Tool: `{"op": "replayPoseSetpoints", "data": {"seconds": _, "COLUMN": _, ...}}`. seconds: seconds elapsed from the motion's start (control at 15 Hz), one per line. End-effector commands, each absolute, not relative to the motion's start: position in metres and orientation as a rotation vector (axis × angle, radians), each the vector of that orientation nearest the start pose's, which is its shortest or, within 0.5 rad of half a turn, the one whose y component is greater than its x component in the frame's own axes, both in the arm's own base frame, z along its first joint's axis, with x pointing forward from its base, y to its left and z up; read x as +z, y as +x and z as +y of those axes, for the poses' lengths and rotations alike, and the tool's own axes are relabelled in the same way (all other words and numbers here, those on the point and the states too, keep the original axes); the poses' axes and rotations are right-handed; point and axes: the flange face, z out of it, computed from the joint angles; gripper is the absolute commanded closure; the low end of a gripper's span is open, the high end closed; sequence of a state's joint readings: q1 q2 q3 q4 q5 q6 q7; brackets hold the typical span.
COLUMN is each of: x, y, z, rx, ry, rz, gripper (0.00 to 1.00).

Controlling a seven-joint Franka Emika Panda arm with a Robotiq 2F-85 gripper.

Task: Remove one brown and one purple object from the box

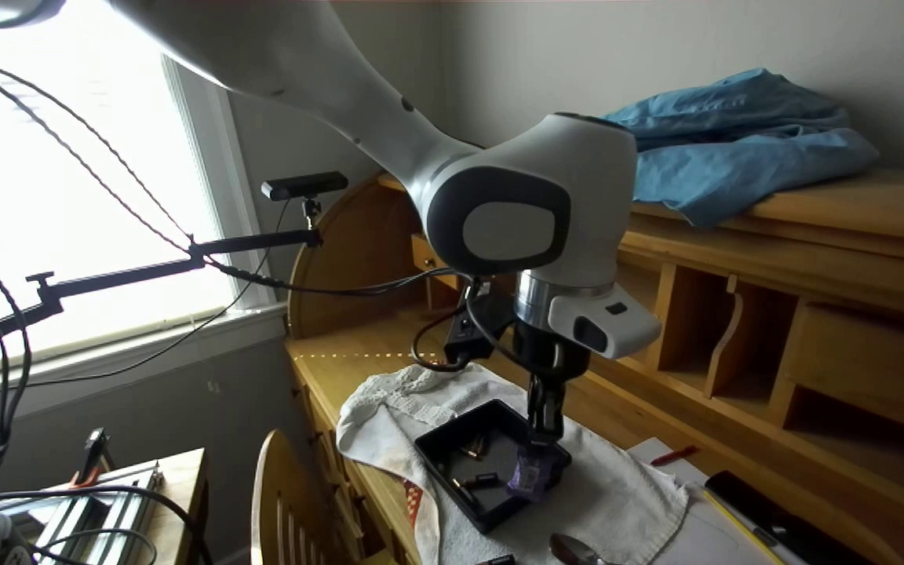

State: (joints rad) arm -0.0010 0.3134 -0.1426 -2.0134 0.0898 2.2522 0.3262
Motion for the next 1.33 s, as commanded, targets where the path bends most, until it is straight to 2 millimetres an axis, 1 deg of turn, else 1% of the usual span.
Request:
{"op": "replayPoseSetpoints", "data": {"seconds": 0.0, "x": 0.289, "y": 0.582, "z": -0.092, "rx": 0.070, "ry": -3.007, "rz": 0.872, "gripper": 1.00}}
{"op": "replayPoseSetpoints", "data": {"seconds": 0.47, "x": 0.279, "y": 0.598, "z": -0.112, "rx": -0.014, "ry": -3.001, "rz": 0.907, "gripper": 1.00}}
{"op": "replayPoseSetpoints", "data": {"seconds": 0.73, "x": 0.271, "y": 0.615, "z": -0.118, "rx": -0.056, "ry": -3.002, "rz": 0.901, "gripper": 1.00}}
{"op": "replayPoseSetpoints", "data": {"seconds": 1.0, "x": 0.274, "y": 0.638, "z": -0.116, "rx": -0.107, "ry": -3.006, "rz": 0.875, "gripper": 1.00}}
{"op": "replayPoseSetpoints", "data": {"seconds": 1.2, "x": 0.272, "y": 0.653, "z": -0.108, "rx": -0.131, "ry": -3.015, "rz": 0.839, "gripper": 1.00}}
{"op": "replayPoseSetpoints", "data": {"seconds": 1.27, "x": 0.268, "y": 0.657, "z": -0.103, "rx": -0.129, "ry": -3.011, "rz": 0.819, "gripper": 1.00}}
